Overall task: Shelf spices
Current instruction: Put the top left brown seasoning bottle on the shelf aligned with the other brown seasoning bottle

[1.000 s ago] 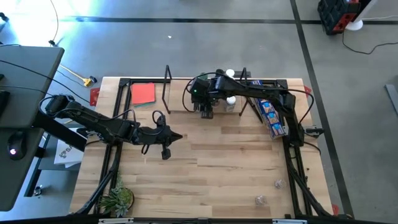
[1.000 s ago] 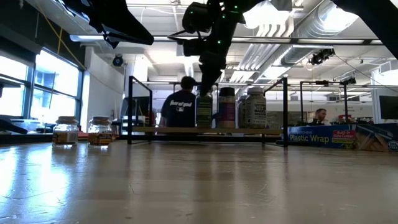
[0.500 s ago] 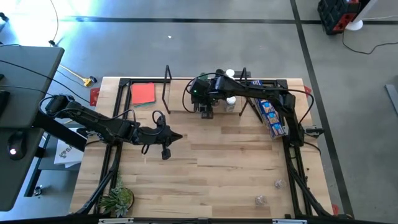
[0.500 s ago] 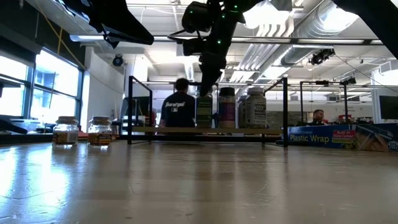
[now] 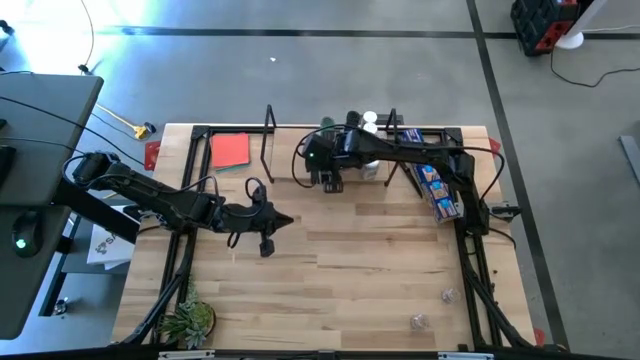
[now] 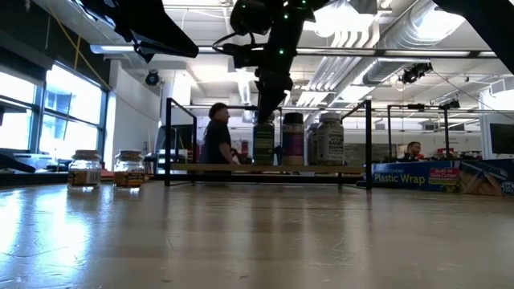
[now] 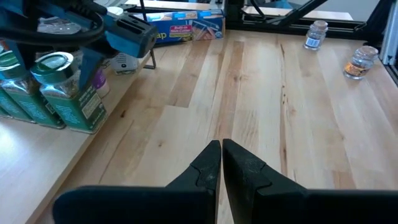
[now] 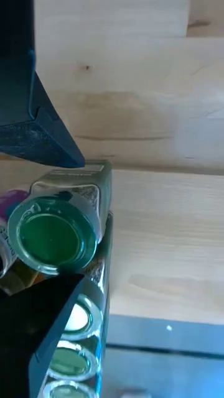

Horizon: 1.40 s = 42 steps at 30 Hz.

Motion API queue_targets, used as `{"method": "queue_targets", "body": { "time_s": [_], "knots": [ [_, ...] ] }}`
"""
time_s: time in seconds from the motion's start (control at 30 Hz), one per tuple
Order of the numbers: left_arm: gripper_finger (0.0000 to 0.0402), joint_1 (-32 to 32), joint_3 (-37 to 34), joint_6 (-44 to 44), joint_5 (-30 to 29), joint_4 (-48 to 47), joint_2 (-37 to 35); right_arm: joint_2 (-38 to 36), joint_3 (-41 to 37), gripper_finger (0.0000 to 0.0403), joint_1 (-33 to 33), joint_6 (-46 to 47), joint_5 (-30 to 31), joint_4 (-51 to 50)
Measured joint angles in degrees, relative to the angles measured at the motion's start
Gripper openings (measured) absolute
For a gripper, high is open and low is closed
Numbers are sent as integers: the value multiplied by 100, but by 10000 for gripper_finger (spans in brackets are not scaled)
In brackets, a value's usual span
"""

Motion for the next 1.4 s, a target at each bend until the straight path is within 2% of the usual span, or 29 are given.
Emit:
{"method": "queue_targets", "body": {
  "time_s": [0.33,0.63,0.73,0.83,0.9,1.0,1.07,1.13,1.23,1.4],
  "knots": [
    [14,-2,2,0,29,2,0,0,0,287,203,-296,833,-2],
    [14,-2,7,0,29,-7,0,-367,0,287,226,-233,822,105],
    [14,-3,7,0,29,-29,0,-545,0,287,226,-95,489,-37],
    [14,-41,7,-7,28,-108,0,-855,-167,287,227,246,-282,-206],
    [14,-82,7,-7,26,-205,0,-1160,-535,287,292,520,-678,-195],
    [14,-165,7,-7,28,-389,0,-1666,-1384,287,625,845,-712,203],
    [14,-247,9,-13,53,-768,-43,-1999,-1998,287,960,1142,-525,650],
    [14,-335,40,-219,150,-1638,-178,-2287,-2547,287,1306,1544,-276,1154],
    [15,-411,242,-1213,261,-3146,-401,-2554,-3239,287,1751,2219,52,1905],
    [44,-286,295,-2762,1306,-5216,-700,-2649,-4047,287,2115,2723,297,3009]
  ]
}}
